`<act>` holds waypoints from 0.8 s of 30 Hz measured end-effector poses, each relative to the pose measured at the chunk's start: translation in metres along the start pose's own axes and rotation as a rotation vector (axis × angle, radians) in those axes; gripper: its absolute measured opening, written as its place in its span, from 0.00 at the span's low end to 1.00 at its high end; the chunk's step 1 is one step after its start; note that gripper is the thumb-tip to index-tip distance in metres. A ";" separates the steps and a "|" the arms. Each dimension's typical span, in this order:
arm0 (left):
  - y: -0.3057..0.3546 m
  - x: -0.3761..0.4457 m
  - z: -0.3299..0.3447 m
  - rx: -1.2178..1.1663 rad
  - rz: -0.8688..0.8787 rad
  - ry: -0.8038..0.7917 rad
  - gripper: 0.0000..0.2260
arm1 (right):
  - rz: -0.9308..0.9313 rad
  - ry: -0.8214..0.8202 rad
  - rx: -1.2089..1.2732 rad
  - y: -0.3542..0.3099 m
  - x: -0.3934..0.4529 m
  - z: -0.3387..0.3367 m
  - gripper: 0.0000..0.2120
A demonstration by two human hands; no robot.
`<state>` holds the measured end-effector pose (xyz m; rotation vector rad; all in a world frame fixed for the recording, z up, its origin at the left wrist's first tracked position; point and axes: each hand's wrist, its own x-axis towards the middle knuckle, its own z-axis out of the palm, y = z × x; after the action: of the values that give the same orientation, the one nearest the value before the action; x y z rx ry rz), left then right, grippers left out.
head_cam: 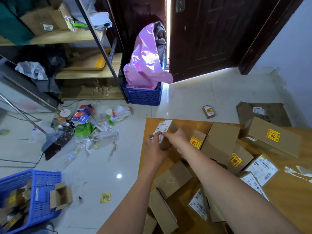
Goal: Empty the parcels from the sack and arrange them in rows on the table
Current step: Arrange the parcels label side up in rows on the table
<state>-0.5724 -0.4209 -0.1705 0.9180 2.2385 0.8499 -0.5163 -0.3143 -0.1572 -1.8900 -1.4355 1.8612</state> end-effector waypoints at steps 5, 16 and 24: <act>-0.009 0.008 -0.008 -0.196 -0.092 0.024 0.29 | -0.029 -0.078 0.039 -0.001 0.012 -0.002 0.19; -0.043 0.057 -0.008 -0.079 -0.229 -0.021 0.15 | -0.015 -0.186 0.024 0.000 0.035 0.023 0.19; -0.047 0.078 -0.015 -0.135 -0.316 -0.013 0.15 | -0.081 -0.128 -0.096 0.011 0.053 0.039 0.20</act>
<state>-0.6483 -0.3930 -0.2151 0.4891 2.2056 0.8315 -0.5541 -0.3048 -0.2111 -1.7519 -1.6433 1.9401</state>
